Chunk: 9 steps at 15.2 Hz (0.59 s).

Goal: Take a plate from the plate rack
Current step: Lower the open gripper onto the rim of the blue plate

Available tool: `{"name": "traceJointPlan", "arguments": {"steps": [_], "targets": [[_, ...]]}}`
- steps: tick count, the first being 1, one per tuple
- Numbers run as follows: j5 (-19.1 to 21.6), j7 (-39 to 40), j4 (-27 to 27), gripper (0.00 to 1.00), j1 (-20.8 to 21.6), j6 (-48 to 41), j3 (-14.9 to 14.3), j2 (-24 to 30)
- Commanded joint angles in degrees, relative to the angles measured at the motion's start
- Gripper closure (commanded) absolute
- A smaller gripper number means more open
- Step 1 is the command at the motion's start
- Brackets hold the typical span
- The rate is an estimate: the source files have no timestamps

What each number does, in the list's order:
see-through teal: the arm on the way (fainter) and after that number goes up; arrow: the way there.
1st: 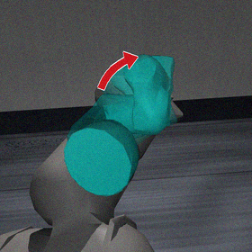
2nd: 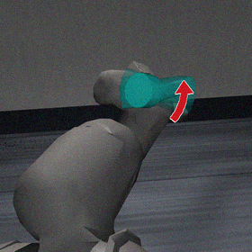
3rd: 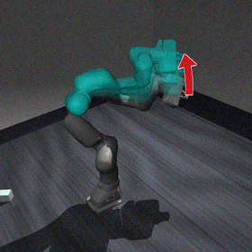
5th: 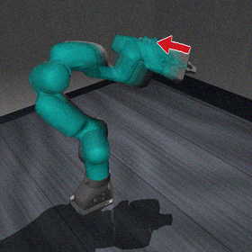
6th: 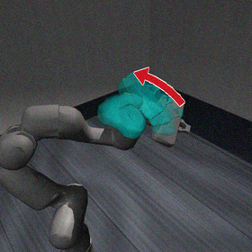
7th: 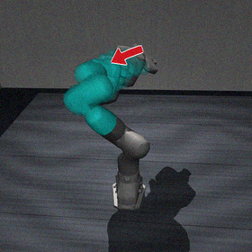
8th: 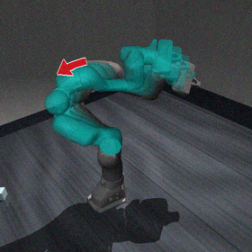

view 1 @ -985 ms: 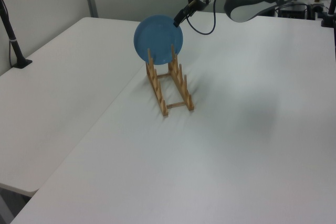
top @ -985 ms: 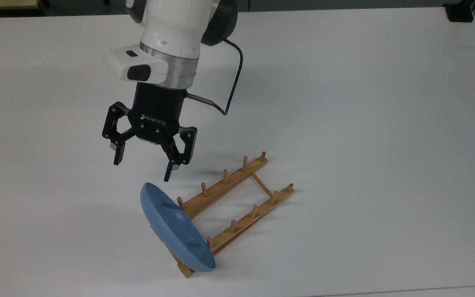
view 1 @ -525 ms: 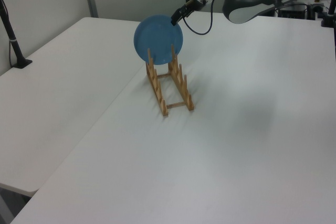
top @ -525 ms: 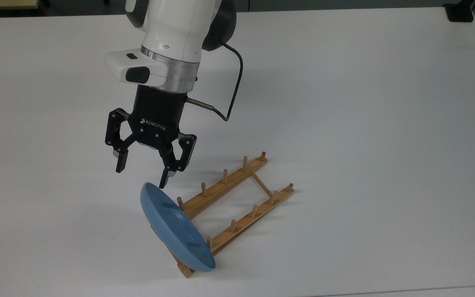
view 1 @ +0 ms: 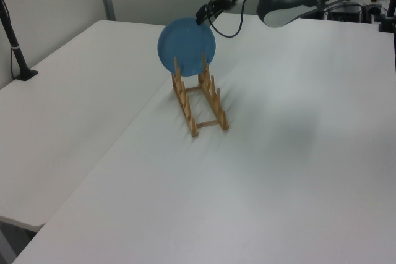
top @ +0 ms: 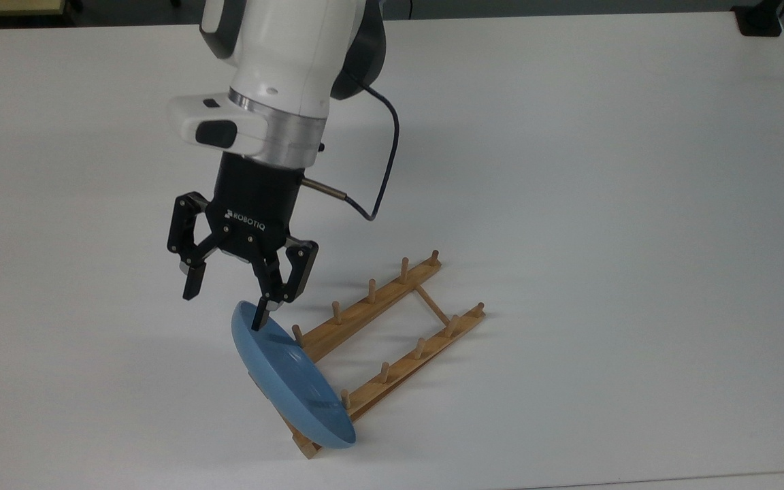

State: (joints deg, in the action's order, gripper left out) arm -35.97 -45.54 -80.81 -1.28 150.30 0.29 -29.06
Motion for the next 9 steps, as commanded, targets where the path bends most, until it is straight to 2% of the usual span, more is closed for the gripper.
{"name": "traceJointPlan", "arguments": {"steps": [1,3,6,7,9], "targets": [[-3.14,-2.45,3.11,0.29,0.22,1.31,-0.55,-3.54],[-3.15,-2.54,3.2,0.44,0.22,1.31,-0.55,-3.46],[-3.06,-2.72,3.02,0.54,0.22,1.31,-0.46,-3.11],[-2.97,-2.72,2.94,0.62,0.22,1.22,-0.46,-3.02],[-2.97,-2.72,2.76,0.71,0.22,1.22,-0.46,-2.41]]}}
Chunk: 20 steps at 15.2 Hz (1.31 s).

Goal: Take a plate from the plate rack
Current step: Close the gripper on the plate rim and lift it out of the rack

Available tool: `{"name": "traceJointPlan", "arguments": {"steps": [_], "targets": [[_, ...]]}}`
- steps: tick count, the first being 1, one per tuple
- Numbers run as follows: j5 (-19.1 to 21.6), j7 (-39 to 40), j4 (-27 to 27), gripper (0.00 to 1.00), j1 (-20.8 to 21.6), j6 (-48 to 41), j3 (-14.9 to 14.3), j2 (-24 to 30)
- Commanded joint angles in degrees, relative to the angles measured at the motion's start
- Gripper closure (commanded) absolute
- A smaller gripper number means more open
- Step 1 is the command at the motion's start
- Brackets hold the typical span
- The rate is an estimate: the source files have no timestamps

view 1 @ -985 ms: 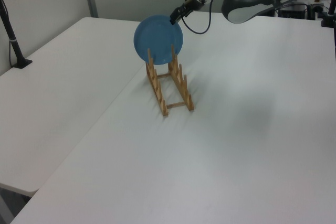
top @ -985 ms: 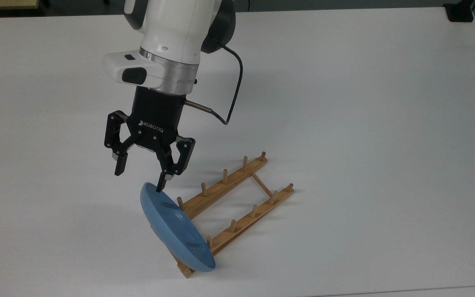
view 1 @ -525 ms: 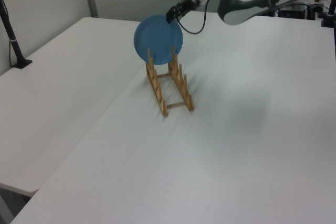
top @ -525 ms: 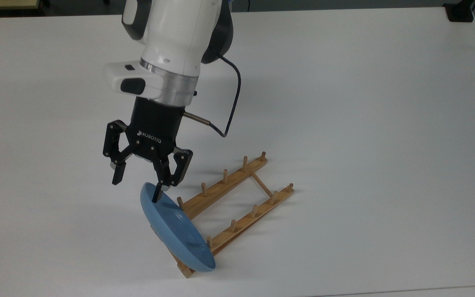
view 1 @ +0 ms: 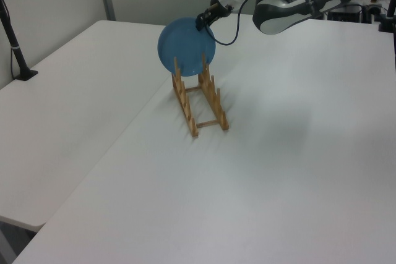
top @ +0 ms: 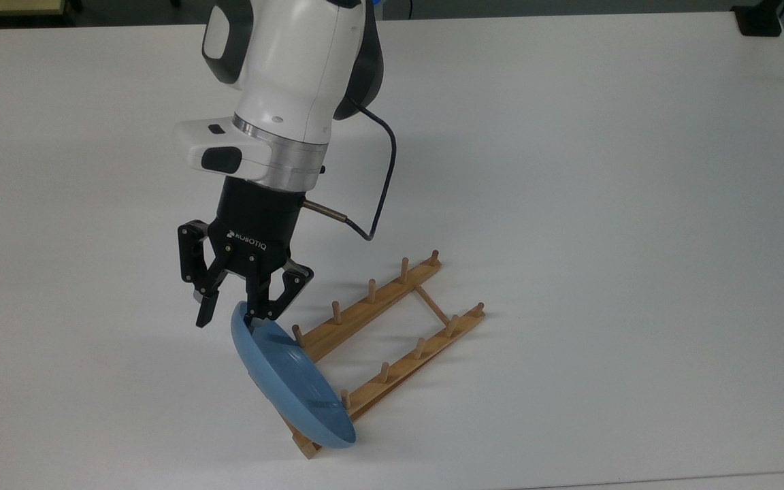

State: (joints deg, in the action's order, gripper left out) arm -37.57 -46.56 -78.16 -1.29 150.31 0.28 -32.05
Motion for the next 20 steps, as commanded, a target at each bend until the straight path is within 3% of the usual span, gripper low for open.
{"name": "traceJointPlan", "arguments": {"steps": [1,5,12,14,18,20], "targets": [[-1.28,-1.69,0.02,0.76,0.23,1.22,-0.45,1.19],[-1.28,-1.69,-0.41,0.96,0.32,1.22,-0.45,2.34],[-0.75,-1.52,-0.94,1.0,-0.12,0.96,-0.36,5.93],[-0.22,-1.43,-4.79,1.0,-0.64,0.52,0.16,9.7],[7.58,3.64,-13.94,1.0,-0.83,-6.57,0.51,16.74],[14.86,10.31,-14.3,1.0,-1.26,-14.82,2.18,18.42]]}}
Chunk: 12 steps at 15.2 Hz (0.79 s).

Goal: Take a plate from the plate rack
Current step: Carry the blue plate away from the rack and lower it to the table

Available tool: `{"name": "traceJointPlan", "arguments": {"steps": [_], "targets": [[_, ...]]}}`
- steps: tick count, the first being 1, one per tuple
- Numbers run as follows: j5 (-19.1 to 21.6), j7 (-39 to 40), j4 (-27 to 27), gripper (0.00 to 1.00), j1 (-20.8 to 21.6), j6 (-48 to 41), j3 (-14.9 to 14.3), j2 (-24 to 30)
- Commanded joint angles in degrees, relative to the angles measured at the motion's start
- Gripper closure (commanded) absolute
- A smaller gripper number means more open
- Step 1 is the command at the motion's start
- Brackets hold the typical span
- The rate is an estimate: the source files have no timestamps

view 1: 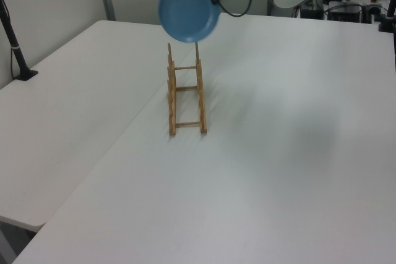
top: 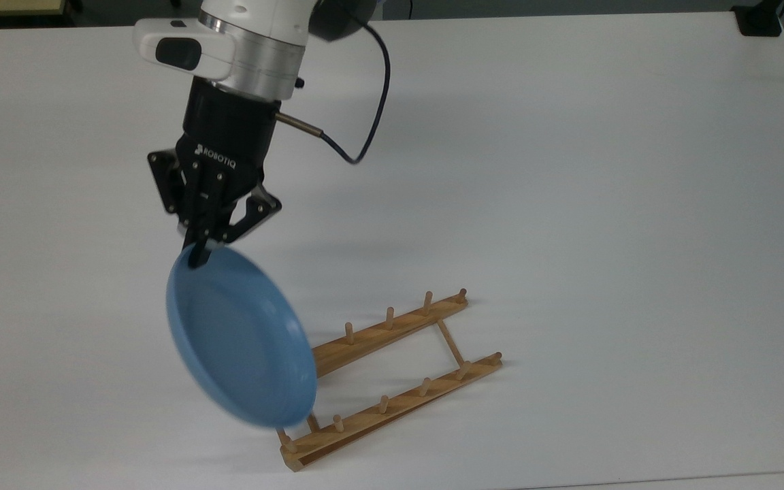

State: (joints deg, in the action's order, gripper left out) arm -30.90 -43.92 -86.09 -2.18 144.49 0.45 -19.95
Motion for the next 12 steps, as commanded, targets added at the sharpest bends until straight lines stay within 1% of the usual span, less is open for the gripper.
{"name": "traceJointPlan", "arguments": {"steps": [1,3,4,5,7,9,10,12], "targets": [[12.23,12.23,-6.37,1.0,-0.54,-13.75,2.19,7.46],[21.19,24.69,-6.19,1.0,-1.33,-22.8,2.1,10.62],[24.89,31.54,-6.1,1.0,-1.86,-27.81,2.1,12.03],[27.28,37.87,-5.93,1.0,-2.56,-32.91,2.1,13.26],[29.14,48.7,-5.58,1.0,-3.7,-42.32,2.1,14.59],[29.67,57.49,-5.66,1.0,-4.41,-49.19,1.93,14.77],[30.81,61.89,-5.93,1.0,-5.28,-50.87,1.84,14.68],[35.02,68.94,-7.93,1.0,-7.04,-51.77,1.67,14.07]]}}
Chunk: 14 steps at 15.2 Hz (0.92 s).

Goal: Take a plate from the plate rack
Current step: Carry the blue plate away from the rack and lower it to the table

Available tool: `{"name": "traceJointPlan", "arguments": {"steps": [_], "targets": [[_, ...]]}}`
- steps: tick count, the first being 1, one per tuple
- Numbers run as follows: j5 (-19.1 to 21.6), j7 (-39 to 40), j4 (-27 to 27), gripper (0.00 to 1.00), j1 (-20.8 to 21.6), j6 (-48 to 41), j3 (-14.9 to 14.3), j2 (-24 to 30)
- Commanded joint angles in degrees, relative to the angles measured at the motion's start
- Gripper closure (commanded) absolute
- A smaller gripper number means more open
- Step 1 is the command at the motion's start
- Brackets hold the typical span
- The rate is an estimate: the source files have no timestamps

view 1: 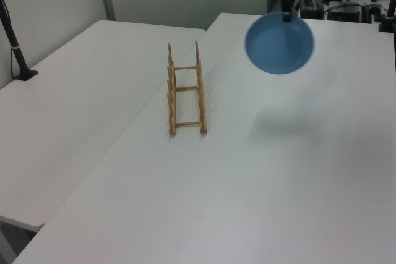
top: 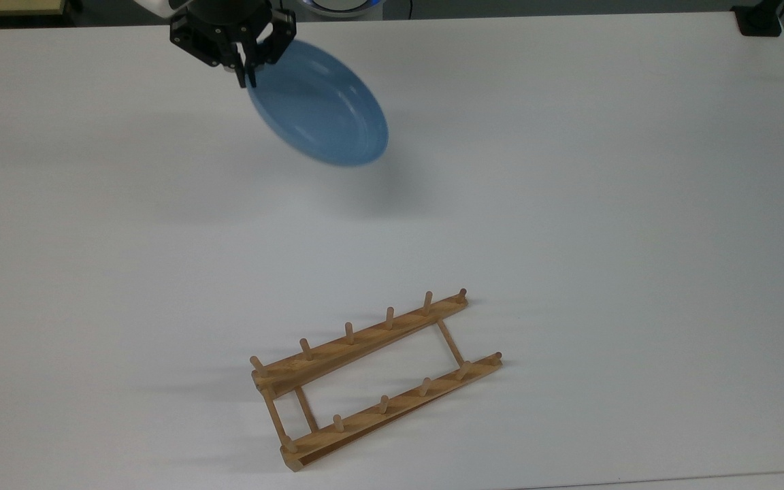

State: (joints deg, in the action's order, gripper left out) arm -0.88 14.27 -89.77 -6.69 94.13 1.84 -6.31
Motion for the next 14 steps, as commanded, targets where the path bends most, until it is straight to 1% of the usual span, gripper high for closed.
{"name": "traceJointPlan", "arguments": {"steps": [1,3,7,10,12,14], "targets": [[5.71,12.09,-6.54,1.0,-2.97,-0.71,0.27,0.34],[5.98,12.63,-9.8,1.0,-3.15,1.31,0.36,-0.1],[6.07,13.94,-17.88,1.0,-3.94,10.8,0.27,-0.19],[5.54,15.27,-21.4,1.0,-4.12,15.54,0.18,-0.98],[5.28,15.27,-23.95,1.0,-4.29,20.37,0.18,-1.51],[5.1,15.53,-25.98,1.0,-5.17,24.42,0.18,-2.29]]}}
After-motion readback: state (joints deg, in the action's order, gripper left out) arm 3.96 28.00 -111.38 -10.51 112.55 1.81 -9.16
